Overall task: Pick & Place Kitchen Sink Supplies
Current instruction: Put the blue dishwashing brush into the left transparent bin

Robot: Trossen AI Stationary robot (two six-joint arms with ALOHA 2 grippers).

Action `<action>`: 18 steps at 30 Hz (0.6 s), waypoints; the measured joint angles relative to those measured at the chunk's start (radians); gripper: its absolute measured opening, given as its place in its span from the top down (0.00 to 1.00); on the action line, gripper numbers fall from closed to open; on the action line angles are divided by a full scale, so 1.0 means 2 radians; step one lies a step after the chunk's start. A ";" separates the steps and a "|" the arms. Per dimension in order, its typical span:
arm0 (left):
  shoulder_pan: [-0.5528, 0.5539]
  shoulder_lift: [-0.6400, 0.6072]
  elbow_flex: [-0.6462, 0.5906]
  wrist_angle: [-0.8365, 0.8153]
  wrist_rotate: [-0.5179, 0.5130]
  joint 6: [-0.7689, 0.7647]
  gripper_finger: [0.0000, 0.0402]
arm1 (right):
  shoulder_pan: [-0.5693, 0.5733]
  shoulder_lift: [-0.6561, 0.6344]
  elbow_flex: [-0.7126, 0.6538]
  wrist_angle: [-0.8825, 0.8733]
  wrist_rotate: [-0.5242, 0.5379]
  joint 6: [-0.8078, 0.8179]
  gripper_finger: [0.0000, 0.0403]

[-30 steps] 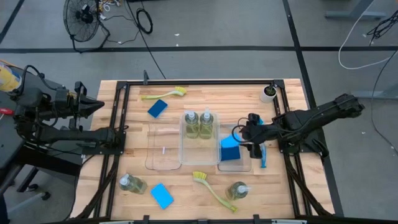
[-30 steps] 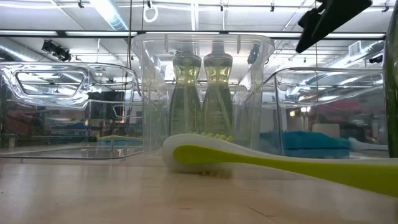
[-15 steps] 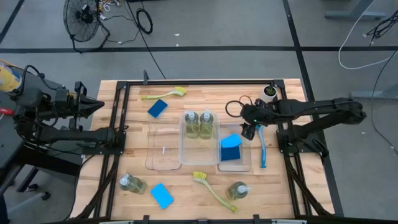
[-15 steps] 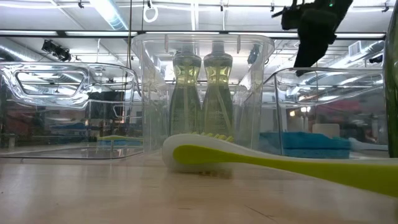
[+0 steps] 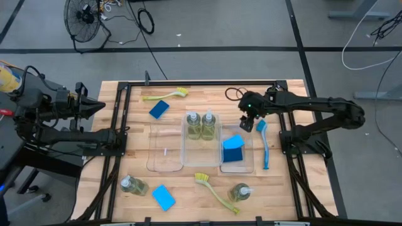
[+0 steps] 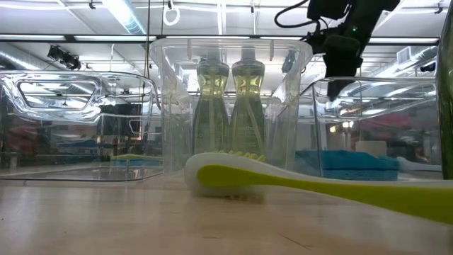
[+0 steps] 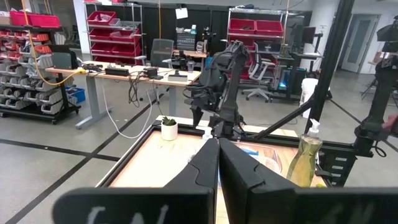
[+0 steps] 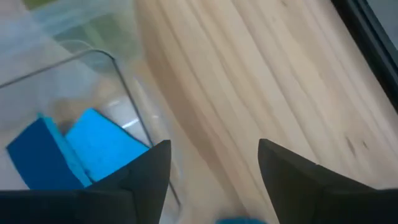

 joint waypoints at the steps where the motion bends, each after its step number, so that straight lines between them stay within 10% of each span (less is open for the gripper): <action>1: 0.000 0.000 0.000 0.000 0.000 0.000 0.95 | -0.005 -0.004 0.000 -0.006 0.000 0.000 0.41; 18: 0.000 0.000 0.000 0.000 0.000 0.000 0.95 | -0.075 -0.085 -0.003 -0.174 0.003 0.130 0.42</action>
